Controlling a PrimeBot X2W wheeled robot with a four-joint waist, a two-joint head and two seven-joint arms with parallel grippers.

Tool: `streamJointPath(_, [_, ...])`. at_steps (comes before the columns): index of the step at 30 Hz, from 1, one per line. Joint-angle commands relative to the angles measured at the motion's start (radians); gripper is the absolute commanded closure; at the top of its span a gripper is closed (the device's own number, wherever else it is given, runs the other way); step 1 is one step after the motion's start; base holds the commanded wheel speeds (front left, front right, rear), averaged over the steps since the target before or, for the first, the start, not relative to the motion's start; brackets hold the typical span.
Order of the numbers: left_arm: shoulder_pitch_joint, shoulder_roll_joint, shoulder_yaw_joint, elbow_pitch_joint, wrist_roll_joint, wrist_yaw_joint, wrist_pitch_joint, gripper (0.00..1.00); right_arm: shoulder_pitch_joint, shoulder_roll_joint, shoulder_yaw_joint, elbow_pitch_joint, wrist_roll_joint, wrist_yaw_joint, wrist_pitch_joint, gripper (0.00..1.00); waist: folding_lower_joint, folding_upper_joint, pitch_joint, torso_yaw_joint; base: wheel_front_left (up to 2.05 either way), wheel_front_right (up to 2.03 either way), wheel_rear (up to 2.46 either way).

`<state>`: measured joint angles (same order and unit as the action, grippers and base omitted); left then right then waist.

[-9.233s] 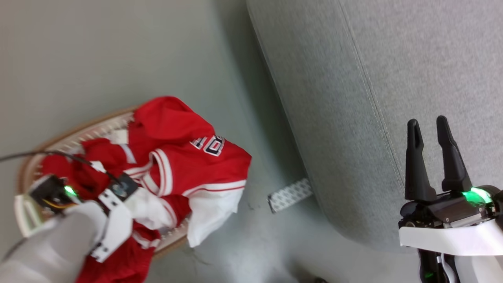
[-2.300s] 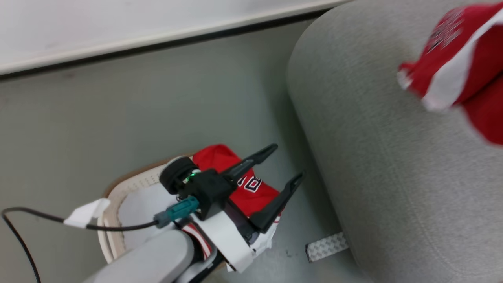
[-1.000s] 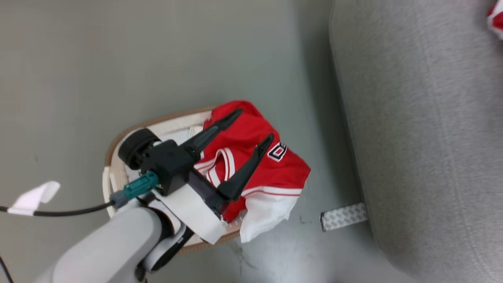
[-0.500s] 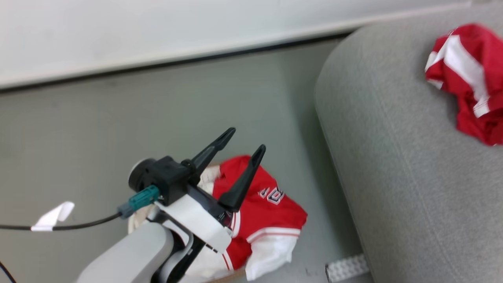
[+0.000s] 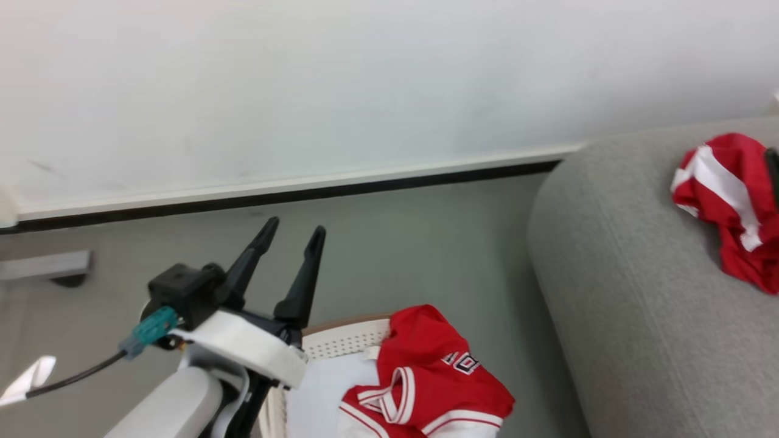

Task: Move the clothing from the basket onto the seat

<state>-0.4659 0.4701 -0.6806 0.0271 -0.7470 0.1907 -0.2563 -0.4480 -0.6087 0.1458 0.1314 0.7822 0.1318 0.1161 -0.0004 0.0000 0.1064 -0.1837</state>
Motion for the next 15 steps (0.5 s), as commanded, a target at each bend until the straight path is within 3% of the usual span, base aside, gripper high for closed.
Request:
streamJointPath(1, [0.032,0.008,0.016,0.006,-0.003,0.01,-0.004,0.0,0.045,0.03,-0.027,-0.032,-0.035,-0.002,-0.019,0.0,0.0004,0.0,-0.033,0.048,0.0,0.0,0.0])
streamJointPath(10, [0.187,-0.003,0.13,0.02,0.037,0.045,-0.008,0.0,0.293,0.285,-0.142,-0.184,-0.266,-0.002,-0.149,0.0,0.0004,0.0,-0.09,0.119,0.0,0.0,0.0])
streamJointPath(15, [0.292,-0.042,0.232,0.012,0.093,0.038,-0.008,0.0,0.412,0.37,-0.142,-0.197,-0.359,-0.002,-0.246,0.0,0.0004,0.0,-0.106,0.137,0.0,0.0,0.0])
